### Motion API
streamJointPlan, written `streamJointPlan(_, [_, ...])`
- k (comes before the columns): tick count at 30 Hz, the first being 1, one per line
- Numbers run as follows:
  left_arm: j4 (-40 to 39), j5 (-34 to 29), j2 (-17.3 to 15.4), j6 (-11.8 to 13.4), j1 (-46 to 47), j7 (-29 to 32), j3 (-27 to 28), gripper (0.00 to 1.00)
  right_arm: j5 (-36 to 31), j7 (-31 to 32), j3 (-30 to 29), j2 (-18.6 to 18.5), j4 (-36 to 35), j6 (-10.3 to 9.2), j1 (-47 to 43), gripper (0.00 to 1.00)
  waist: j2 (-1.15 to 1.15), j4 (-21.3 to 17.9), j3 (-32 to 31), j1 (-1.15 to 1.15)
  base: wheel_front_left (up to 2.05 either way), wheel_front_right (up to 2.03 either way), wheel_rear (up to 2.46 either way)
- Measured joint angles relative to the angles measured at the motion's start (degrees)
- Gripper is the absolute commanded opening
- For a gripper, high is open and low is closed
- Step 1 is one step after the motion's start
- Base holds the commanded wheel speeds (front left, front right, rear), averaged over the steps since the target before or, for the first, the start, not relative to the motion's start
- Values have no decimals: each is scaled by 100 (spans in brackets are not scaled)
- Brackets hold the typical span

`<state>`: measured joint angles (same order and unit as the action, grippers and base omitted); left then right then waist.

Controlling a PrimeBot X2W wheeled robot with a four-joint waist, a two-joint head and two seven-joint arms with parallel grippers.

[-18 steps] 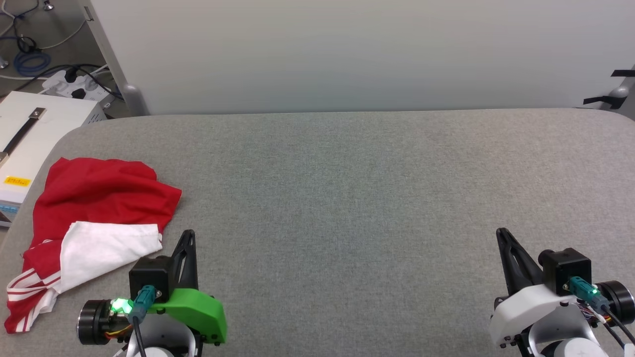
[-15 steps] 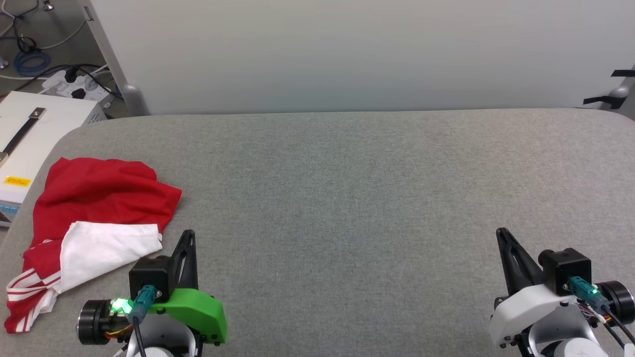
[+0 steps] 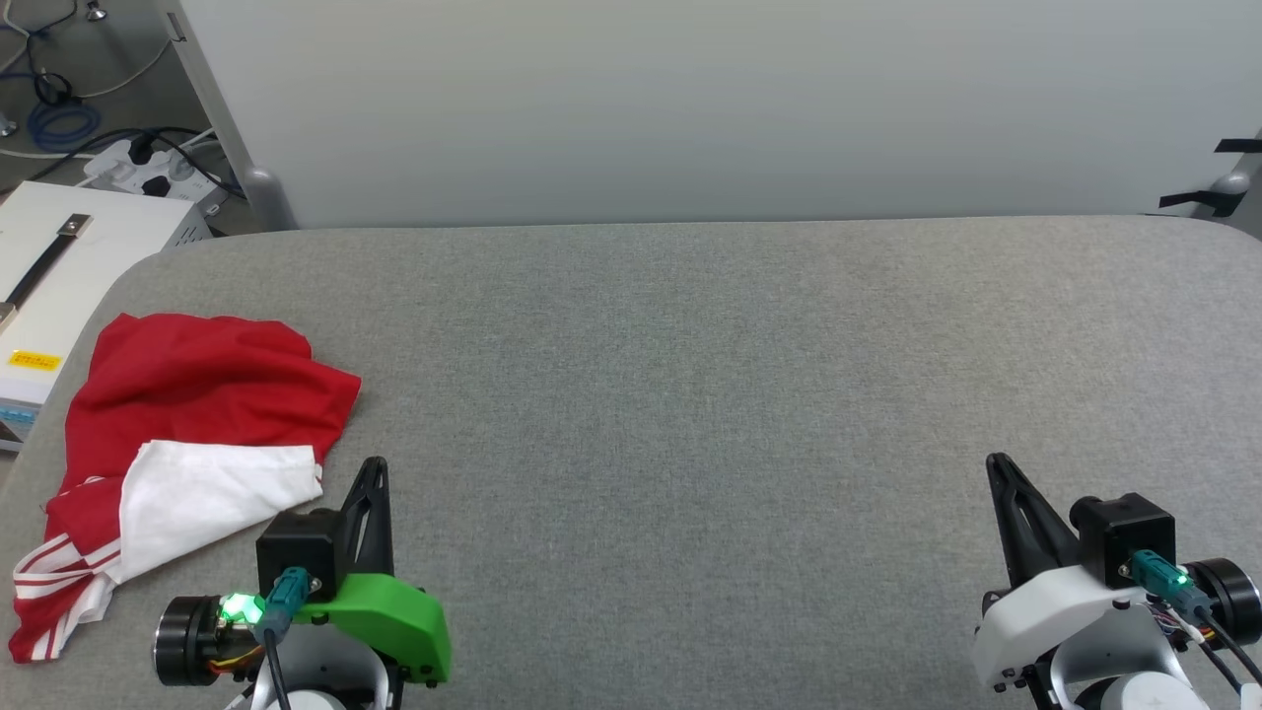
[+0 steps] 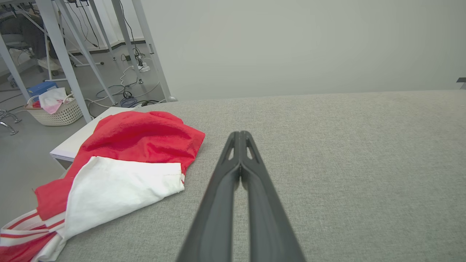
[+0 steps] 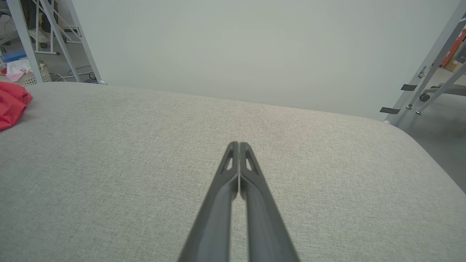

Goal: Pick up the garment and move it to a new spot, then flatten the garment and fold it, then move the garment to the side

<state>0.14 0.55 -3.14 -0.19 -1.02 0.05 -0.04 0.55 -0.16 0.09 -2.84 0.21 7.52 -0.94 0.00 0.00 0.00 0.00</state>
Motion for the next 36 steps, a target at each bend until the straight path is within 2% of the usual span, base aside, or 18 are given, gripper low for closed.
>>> streamJointPlan(33, [0, 0, 0, 0, 0, 0, 0, 0, 0, 0, 0, 0, 0, 0, 0, 0, 0, 0, 0, 0, 0, 0, 0])
streamJointPlan(34, [0, 0, 0, 0, 0, 0, 0, 100, 0, 0, 0, 0, 0, 0, 0, 100, 0, 0, 0, 0, 0, 0, 0])
streamJointPlan(36, [1, 2, -2, 0, -7, 0, 0, 100, 3, 0, 0, 1, 4, 1, -3, 100, 0, 0, 0, 0, 0, 0, 0])
